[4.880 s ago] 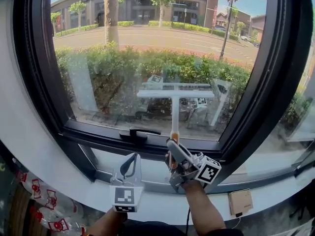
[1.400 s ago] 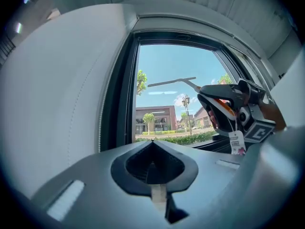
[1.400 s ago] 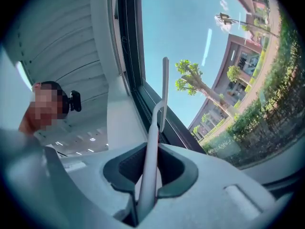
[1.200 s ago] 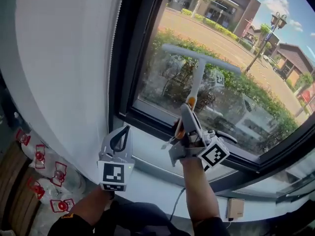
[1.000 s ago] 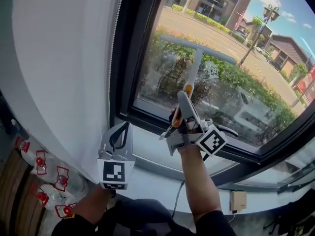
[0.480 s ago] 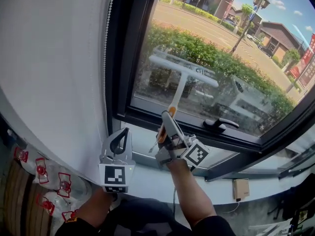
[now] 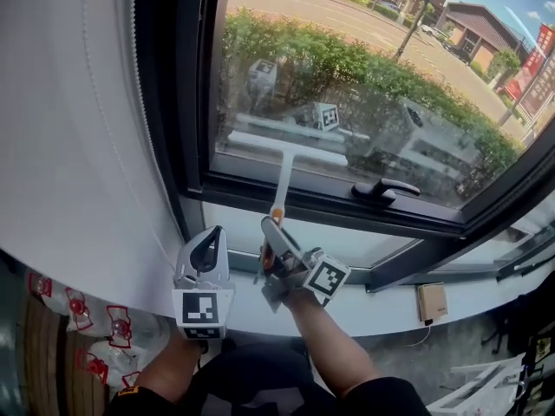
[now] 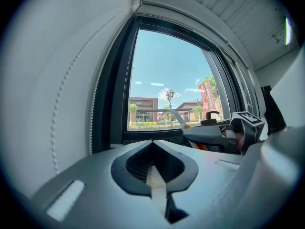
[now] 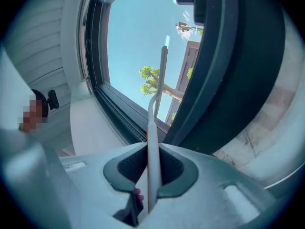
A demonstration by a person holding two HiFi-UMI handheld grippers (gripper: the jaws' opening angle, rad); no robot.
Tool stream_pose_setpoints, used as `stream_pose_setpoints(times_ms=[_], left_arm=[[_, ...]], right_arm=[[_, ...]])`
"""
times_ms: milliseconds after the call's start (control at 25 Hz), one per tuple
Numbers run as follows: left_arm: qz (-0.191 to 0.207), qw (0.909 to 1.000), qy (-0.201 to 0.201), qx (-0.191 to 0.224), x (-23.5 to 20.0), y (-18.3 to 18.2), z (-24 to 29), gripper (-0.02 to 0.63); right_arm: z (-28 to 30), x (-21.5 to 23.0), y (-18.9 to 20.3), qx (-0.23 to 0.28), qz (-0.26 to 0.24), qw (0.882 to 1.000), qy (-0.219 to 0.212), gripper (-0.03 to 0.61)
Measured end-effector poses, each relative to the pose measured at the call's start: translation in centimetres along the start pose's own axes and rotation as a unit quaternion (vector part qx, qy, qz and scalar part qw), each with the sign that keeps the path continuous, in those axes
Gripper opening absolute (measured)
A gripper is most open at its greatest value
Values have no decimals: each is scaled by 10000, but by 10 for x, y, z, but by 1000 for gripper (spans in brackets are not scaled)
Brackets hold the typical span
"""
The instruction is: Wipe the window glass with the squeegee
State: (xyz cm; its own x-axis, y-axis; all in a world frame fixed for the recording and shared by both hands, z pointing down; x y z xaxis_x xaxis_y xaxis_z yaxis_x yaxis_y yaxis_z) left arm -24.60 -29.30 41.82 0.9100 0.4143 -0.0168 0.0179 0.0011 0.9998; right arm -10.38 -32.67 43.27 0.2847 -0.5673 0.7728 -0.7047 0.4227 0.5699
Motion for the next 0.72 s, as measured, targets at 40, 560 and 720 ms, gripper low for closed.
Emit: stream_pose_setpoints(times_ms=[40,560,720], left_arm=[[-36,10000,28,-11,2,0,1,18],[81,10000,-21,19,20,-1,9,18],[82,9998,103,137,39,-15,22,18]], right_arm=[[-2,2,1,-31,10,10000,19,44],[-22,-17,-17,-198,-545,9983,-33,44],[-32,-43,-55,-31,-931,9949,-378,44]])
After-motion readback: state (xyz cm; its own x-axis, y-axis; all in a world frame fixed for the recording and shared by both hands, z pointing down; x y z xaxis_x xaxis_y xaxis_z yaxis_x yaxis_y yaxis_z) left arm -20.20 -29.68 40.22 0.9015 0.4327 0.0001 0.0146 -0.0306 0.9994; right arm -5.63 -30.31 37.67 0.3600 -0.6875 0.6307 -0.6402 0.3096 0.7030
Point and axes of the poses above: the fingertips, and each gripper's own axes: z forward along the fingers, x to its right, y out of its underside, the point moved 5 cm from there along -z, backward along the fingers, and after that the axes turned 2 degrees about y, right-handed, at the moved point
